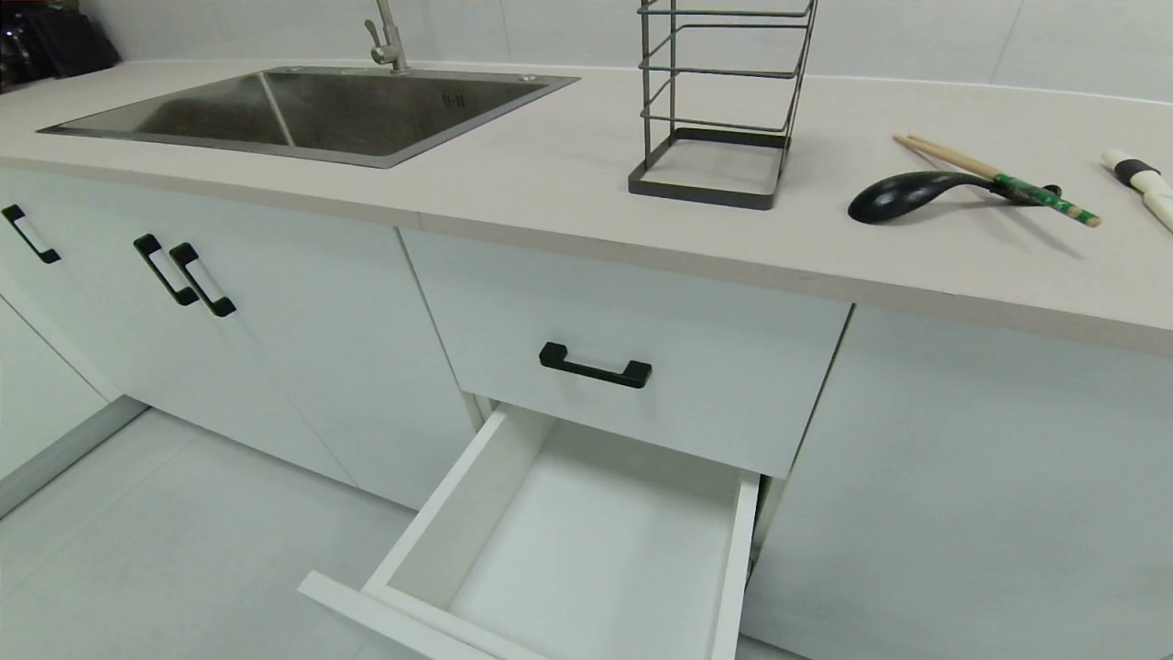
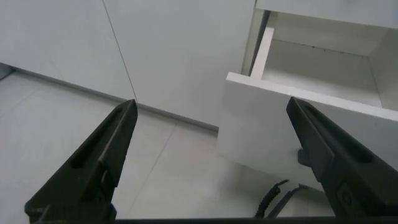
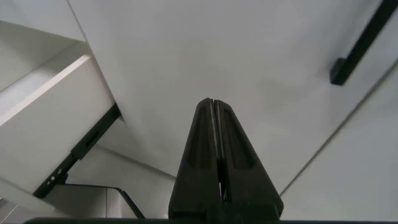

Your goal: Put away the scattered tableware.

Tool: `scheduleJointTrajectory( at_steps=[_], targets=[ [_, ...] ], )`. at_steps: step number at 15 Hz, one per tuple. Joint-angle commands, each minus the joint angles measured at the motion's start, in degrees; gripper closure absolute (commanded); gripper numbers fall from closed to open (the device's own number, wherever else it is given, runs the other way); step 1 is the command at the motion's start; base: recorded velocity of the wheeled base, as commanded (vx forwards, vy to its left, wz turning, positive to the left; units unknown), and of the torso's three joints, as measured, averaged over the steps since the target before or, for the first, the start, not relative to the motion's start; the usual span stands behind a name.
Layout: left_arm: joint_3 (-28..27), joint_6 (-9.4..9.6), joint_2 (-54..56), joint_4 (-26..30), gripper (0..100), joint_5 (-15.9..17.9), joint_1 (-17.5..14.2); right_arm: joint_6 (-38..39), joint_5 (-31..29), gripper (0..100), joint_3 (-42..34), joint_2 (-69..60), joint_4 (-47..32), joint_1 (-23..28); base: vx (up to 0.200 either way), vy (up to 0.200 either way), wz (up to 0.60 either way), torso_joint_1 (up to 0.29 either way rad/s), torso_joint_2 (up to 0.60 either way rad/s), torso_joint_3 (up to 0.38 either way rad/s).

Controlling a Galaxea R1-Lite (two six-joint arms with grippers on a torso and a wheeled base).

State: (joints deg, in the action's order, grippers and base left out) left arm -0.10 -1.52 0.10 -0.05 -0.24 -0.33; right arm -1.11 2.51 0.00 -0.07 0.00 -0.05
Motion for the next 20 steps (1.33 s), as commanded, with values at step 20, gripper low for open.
scheduleJointTrajectory(
  at_steps=[20],
  targets=[
    [0.0, -0.06, -0.1, 0.0, 0, 0.0, 0.0, -0.3, 0.1, 100, 0.0, 0.1, 0.0, 0.0, 0.0, 0.0, 0.0, 0.143, -0.25, -0.108]
  ],
)
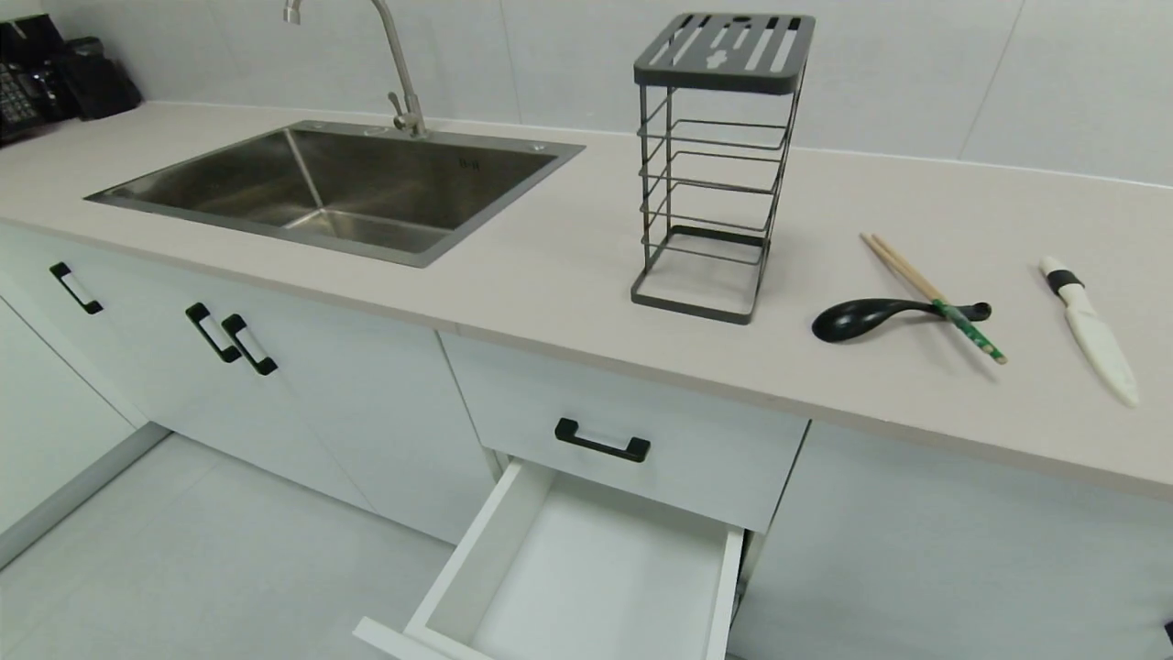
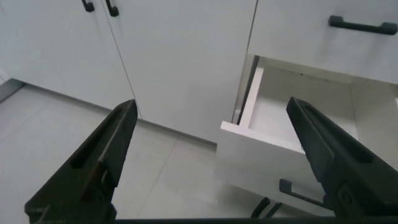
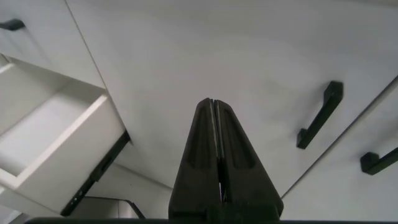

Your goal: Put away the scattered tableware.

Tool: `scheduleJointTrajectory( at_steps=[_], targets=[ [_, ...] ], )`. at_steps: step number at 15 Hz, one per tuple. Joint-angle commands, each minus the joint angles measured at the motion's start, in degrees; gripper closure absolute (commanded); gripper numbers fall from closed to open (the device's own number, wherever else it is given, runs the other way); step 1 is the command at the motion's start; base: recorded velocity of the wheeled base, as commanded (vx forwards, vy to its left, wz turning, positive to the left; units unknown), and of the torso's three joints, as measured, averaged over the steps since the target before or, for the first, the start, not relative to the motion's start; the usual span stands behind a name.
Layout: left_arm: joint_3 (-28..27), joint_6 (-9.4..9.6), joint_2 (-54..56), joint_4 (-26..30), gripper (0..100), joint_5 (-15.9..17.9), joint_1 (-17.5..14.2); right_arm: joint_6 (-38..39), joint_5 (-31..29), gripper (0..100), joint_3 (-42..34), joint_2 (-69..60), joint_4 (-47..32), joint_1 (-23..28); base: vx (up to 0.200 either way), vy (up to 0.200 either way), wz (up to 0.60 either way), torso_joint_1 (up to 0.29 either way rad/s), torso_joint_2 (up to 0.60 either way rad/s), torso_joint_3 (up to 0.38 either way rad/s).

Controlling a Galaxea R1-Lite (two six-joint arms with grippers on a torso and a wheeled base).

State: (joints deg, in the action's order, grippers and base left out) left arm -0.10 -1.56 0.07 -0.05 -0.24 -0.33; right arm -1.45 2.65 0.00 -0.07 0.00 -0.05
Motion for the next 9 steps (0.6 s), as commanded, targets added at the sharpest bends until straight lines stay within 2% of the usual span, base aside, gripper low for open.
scheduleJointTrajectory(
  at_steps=[1, 3, 4, 6, 9],
  targets=[
    [0.0, 0.07, -0.1, 0.0, 0, 0.0, 0.0, 0.2, 0.0, 100, 0.0, 0.1, 0.0, 0.0, 0.0, 0.0, 0.0, 0.119, -0.47, -0.227],
    [0.0, -0.02, -0.1, 0.0, 0, 0.0, 0.0, -0.1, 0.0, 100, 0.0, 0.1, 0.0, 0.0, 0.0, 0.0, 0.0, 0.1, -0.49, -0.215],
    [0.0, -0.02, -0.1, 0.0, 0, 0.0, 0.0, -0.1, 0.0, 100, 0.0, 0.1, 0.0, 0.0, 0.0, 0.0, 0.0, 0.266, -0.49, -0.217],
    [0.0, -0.02, -0.1, 0.0, 0, 0.0, 0.0, 0.0, 0.0, 100, 0.0, 0.1, 0.0, 0.0, 0.0, 0.0, 0.0, 0.434, -0.49, -0.239],
    [0.0, -0.02, -0.1, 0.0, 0, 0.0, 0.0, 0.0, 0.0, 100, 0.0, 0.1, 0.0, 0.0, 0.0, 0.0, 0.0, 0.316, -0.51, -0.235]
  ],
)
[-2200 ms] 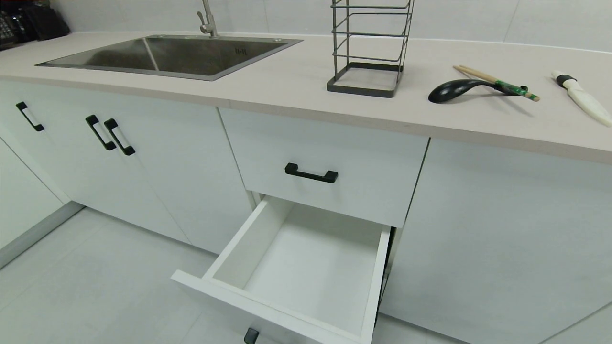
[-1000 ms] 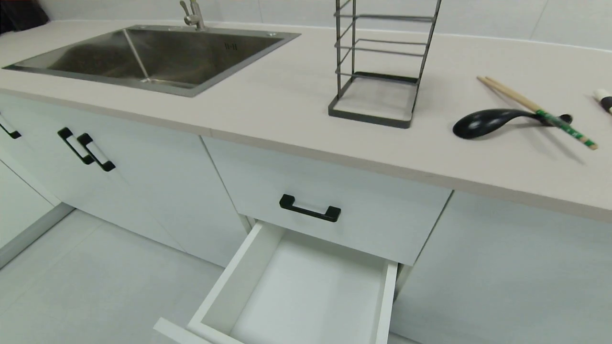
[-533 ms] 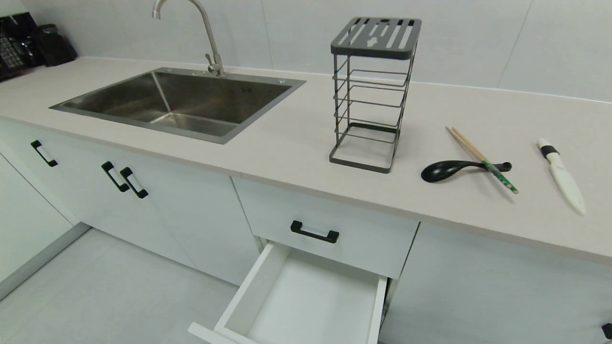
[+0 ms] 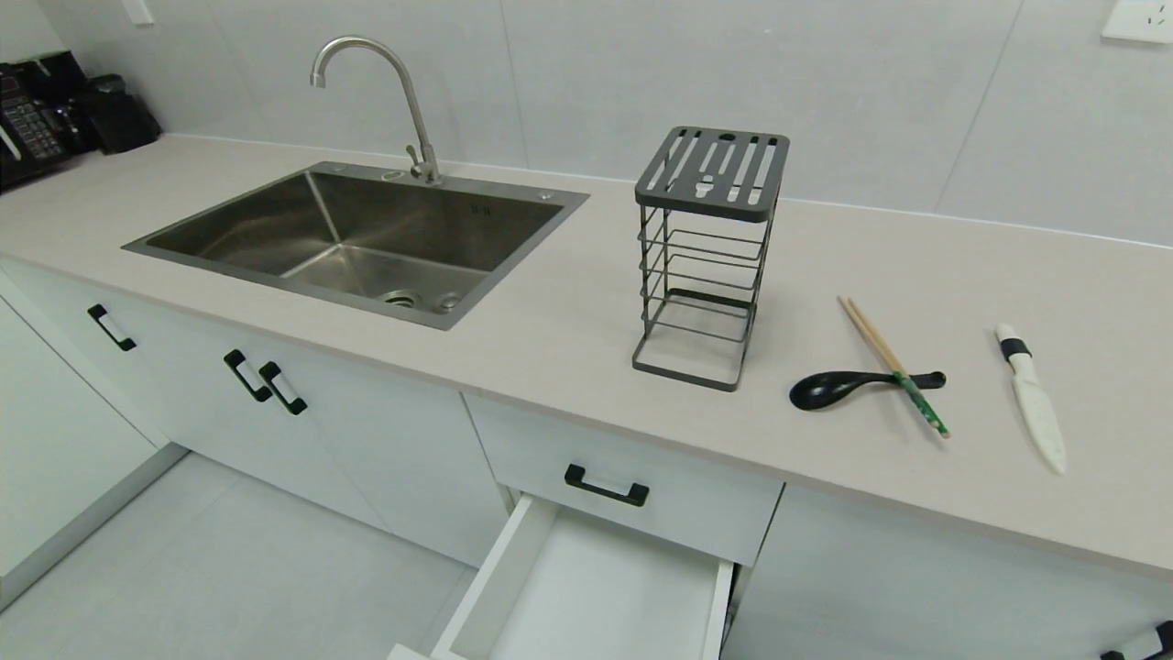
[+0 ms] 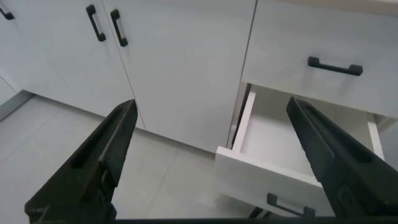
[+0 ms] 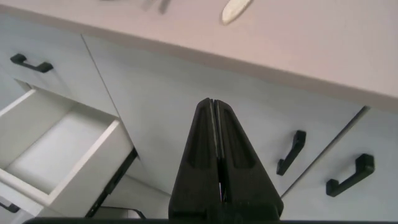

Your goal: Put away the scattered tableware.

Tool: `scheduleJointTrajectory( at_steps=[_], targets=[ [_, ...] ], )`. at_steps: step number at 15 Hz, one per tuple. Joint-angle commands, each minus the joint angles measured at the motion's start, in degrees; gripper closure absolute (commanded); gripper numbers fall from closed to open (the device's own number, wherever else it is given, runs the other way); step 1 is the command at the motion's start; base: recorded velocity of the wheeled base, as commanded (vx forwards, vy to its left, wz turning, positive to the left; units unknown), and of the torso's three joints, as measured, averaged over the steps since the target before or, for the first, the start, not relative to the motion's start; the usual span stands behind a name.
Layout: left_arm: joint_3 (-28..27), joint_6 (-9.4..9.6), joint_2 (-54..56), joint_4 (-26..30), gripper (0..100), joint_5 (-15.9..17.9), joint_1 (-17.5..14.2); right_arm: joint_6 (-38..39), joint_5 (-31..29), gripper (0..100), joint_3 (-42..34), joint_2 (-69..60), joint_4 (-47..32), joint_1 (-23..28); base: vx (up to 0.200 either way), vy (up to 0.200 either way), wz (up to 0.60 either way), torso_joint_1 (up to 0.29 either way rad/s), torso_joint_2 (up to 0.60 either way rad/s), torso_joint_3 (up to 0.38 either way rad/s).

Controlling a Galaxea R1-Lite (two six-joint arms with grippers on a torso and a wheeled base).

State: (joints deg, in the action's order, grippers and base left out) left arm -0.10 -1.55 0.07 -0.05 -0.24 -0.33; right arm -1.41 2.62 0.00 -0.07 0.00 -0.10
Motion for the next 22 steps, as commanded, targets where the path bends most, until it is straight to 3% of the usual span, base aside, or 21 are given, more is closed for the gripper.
scheduleJointTrajectory(
  at_steps=[1, 9, 10, 14, 19, 22],
  targets=[
    [0.0, -0.03, -0.1, 0.0, 0, 0.0, 0.0, -0.1, 0.0, 100, 0.0, 0.1, 0.0, 0.0, 0.0, 0.0, 0.0, 0.281, -0.52, -0.246],
    [0.0, -0.03, -0.1, 0.0, 0, 0.0, 0.0, -0.1, -0.2, 100, 0.1, 0.4, -0.1, -0.1, 0.0, 0.0, 0.0, 0.284, -0.54, -0.261],
    [0.0, -0.03, -0.1, 0.0, 0, 0.0, 0.0, 0.0, -0.2, 0, 0.1, 0.8, -0.1, -0.1, 0.0, 0.0, 0.0, 0.31, -0.59, -0.29],
    [0.0, -0.03, -0.1, 0.0, 0, 0.0, 0.0, 0.3, -0.2, 0, 0.0, 0.1, 0.1, 0.0, 0.0, 0.0, 0.0, 0.228, -0.46, -0.209],
    [0.0, -0.03, -0.1, 0.0, 0, 0.0, 0.0, 0.1, 0.1, 0, 0.0, 0.1, 0.4, 0.0, 0.0, 0.0, 0.0, 0.0, 0.0, 0.0],
    [0.0, -0.03, -0.1, 0.0, 0, 0.0, 0.0, -0.7, 0.7, 0, 0.0, 0.1, 5.0, 0.0, 0.0, 0.0, 0.0, 0.0, 0.0, 0.0]
  ],
)
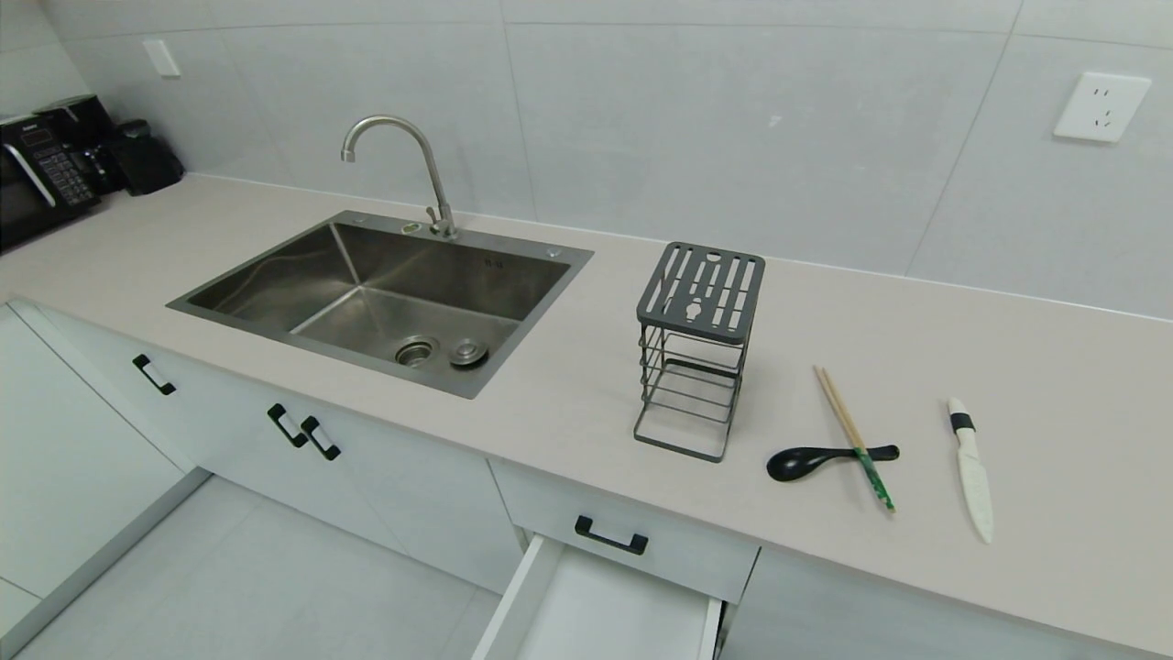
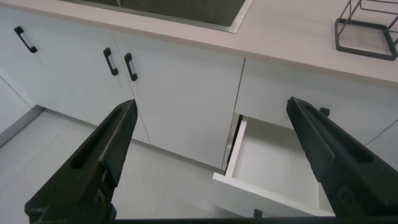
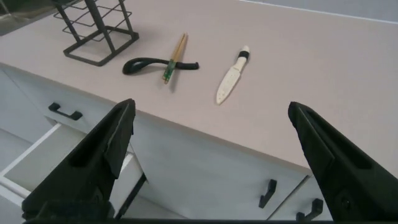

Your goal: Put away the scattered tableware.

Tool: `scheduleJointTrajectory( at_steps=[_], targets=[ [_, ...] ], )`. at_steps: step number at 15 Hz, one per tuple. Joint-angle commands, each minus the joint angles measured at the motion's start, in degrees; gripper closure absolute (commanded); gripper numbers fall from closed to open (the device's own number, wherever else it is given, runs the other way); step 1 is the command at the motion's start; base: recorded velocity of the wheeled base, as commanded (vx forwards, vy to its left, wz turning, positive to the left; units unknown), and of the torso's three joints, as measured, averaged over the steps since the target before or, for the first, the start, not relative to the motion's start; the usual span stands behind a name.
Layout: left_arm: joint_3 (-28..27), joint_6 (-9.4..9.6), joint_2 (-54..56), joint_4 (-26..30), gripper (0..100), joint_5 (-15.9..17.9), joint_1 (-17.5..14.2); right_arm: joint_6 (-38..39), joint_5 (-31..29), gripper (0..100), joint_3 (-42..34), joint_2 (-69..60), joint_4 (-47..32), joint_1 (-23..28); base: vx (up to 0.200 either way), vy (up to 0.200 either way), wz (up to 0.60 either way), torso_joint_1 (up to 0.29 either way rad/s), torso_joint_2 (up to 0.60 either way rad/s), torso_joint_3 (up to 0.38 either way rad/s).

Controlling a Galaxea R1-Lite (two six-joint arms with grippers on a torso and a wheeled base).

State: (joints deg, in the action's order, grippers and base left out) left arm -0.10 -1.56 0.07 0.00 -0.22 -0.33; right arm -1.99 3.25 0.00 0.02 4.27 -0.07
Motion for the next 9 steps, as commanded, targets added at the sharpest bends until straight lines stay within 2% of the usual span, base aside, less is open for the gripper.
scheduleJointTrajectory(
  at_steps=[1, 2, 3, 5, 7, 8, 9],
  targets=[
    [0.0, -0.02, -0.1, 0.0, 0, 0.0, 0.0, -1.2, 1.2, 0, 0.0, 0.0, 1.7, 0.0, 0.0, 0.0, 0.0, 0.0, 0.0, 0.0],
    [0.0, -0.02, -0.1, -0.1, 0, 0.0, 0.0, -1.7, 2.0, 0, 0.0, 0.0, 2.6, 0.0, 0.0, 0.0, 0.0, 0.0, 0.0, 0.0],
    [0.0, -0.02, -0.1, 0.0, 0, 0.0, 0.0, -4.6, 4.9, 0, 0.0, 0.0, 6.7, 0.0, 0.0, 0.0, 0.0, 0.0, 0.0, 0.0],
    [0.0, -0.02, -0.1, 0.0, 0, 0.0, 0.2, -7.2, 15.9, 0, 0.4, 0.2, 6.4, 0.0, 0.0, 0.0, 0.0, 0.0, 0.0, 0.0],
    [0.0, 0.07, -0.1, 0.0, 0, 0.0, 0.2, -6.2, 15.5, 0, 5.4, 7.6, 2.5, 0.8, 0.0, 0.0, 0.0, 0.0, 0.0, 0.0],
    [0.0, 0.07, -0.1, 0.0, 0, 0.0, 0.2, -3.6, 14.6, 0, 13.5, 18.2, 1.1, 1.7, 0.0, 0.0, 0.0, 0.0, 0.0, 0.0],
    [0.0, 0.07, -0.1, 0.0, 0, 0.0, 0.2, -3.5, 14.3, 0, 16.3, 24.2, 0.5, 2.4, 0.0, 0.0, 0.0, 0.0, 0.0, 0.0]
  ],
)
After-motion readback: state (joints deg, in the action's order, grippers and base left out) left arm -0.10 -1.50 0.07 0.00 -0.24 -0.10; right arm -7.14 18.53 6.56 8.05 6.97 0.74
